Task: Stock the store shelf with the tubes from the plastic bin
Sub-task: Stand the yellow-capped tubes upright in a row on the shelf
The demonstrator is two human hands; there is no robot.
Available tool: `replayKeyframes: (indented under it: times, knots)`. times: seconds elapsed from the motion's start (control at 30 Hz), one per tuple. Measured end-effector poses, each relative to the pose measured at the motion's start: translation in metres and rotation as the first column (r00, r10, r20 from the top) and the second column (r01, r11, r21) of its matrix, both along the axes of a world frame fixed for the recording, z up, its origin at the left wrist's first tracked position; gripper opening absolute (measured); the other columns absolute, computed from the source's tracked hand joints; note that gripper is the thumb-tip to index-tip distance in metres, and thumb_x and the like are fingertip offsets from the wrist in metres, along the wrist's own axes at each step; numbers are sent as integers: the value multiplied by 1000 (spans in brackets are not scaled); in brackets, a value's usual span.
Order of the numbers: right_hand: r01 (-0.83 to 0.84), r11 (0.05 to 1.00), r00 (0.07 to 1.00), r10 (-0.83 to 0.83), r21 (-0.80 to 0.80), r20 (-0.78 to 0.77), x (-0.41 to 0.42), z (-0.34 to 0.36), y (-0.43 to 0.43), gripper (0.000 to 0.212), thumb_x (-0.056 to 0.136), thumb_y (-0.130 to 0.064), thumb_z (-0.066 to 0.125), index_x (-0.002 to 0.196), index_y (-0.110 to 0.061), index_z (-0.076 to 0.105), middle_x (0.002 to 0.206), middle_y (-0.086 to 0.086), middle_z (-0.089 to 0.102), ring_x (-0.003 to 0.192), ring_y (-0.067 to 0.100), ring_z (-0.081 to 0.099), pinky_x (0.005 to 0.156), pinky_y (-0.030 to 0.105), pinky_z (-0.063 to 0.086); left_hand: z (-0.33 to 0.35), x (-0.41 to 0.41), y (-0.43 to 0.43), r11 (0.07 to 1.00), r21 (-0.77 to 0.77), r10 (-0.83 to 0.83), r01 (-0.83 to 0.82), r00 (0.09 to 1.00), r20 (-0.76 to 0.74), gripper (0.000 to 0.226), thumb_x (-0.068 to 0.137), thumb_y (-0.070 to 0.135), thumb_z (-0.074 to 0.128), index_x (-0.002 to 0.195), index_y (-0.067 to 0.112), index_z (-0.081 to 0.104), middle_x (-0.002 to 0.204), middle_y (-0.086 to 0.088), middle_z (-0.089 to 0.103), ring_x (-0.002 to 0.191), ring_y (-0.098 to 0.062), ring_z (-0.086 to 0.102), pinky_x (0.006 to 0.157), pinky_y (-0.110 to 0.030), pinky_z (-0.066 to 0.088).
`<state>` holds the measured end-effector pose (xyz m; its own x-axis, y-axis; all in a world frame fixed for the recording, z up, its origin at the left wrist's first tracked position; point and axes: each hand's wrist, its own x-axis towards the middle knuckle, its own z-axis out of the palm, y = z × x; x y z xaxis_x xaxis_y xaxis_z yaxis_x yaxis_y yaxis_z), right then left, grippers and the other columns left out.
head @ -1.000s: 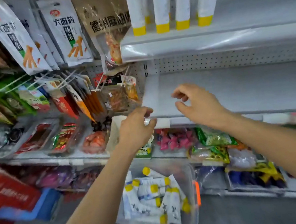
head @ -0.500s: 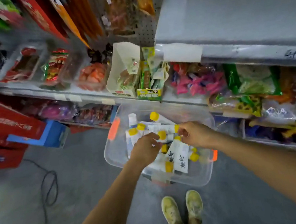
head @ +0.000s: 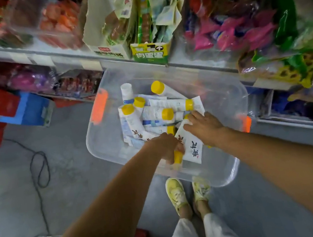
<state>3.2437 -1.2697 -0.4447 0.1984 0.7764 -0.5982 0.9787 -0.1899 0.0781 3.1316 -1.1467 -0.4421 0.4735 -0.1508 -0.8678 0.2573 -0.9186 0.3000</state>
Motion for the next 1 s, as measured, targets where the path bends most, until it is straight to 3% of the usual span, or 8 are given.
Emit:
replayKeyframes:
  times: [0.1, 0.2, 0.27, 0.37, 0.6, 0.7, 0.87, 1.0]
  knots:
    - [-94, 996, 992, 94, -9, 88, 1, -13, 6, 46, 34, -37, 90, 76, -28, 72, 89, 2, 68, 92, 22, 64, 65, 33, 51, 4, 4, 1, 999, 7, -54, 53, 997, 57, 61, 74, 25, 76, 129, 36, 53, 120, -5, 49, 114, -25, 43, 90, -39, 47]
    - [-245, 967, 959, 230, 73, 166, 8, -17, 6, 33, 36, -38, 89, 63, -33, 69, 72, -6, 66, 79, 16, 67, 66, 30, 50, 8, 4, 7, 1000, -10, -22, 22, 998, 66, 57, 72, 25, 77, 123, 28, 54, 115, -3, 56, 104, -24, 53, 86, -41, 51]
    - [-299, 951, 946, 285, 76, 156, 10, 9, 10, 32, 44, -34, 87, 72, -31, 71, 76, -5, 68, 83, 17, 67, 70, 29, 50, 16, 3, 13, 999, -16, 37, -36, 997, 69, 55, 72, 20, 77, 121, 23, 52, 114, -4, 59, 99, -25, 57, 85, -41, 52]
    - [-232, 972, 971, 234, -35, 53, 18, 36, 6, 46, 81, -20, 67, 124, -16, 52, 116, 4, 63, 111, 27, 58, 95, 34, 39, 38, 1, 26, 995, -9, 101, -101, 984, 144, 55, 73, 13, 77, 121, 17, 50, 113, -5, 58, 102, -26, 58, 87, -39, 49]
    - [333, 942, 937, -335, -31, -96, 19, 101, -14, 67, 74, -38, 69, 128, -14, 38, 113, 2, 63, 101, 26, 64, 71, 30, 43, 106, -4, 70, 930, -13, 344, -368, 854, 390, 27, 77, 17, 73, 102, 16, 64, 106, -8, 55, 100, -24, 56, 84, -35, 47]
    - [607, 794, 768, -599, -45, -227, 16, 136, -19, 75, 75, -46, 69, 131, -11, 33, 118, 4, 60, 90, 24, 63, 66, 28, 42, 140, -15, 75, 695, -204, 712, -690, 619, 332, 14, 79, 10, 71, 87, 15, 61, 85, -5, 57, 75, -20, 59, 73, -35, 53]
    - [902, 424, 324, -791, -83, -519, 14, 181, -17, 57, 71, -53, 72, 104, -12, 49, 82, 5, 54, 54, 17, 52, 46, 23, 41, 191, -35, 59, -1, -491, 1000, -871, 3, -8, 17, 80, -3, 71, 79, 7, 57, 81, -10, 55, 69, -20, 58, 56, -30, 60]
    - [972, 230, 140, -707, -38, -693, 10, 235, -14, 45, 86, -48, 63, 86, -5, 52, 51, 3, 52, 29, 12, 45, 35, 15, 33, 224, -51, 48, -262, -573, 961, -777, -154, -231, 5, 84, -4, 64, 85, -3, 59, 106, -20, 55, 88, -29, 60, 64, -32, 61]
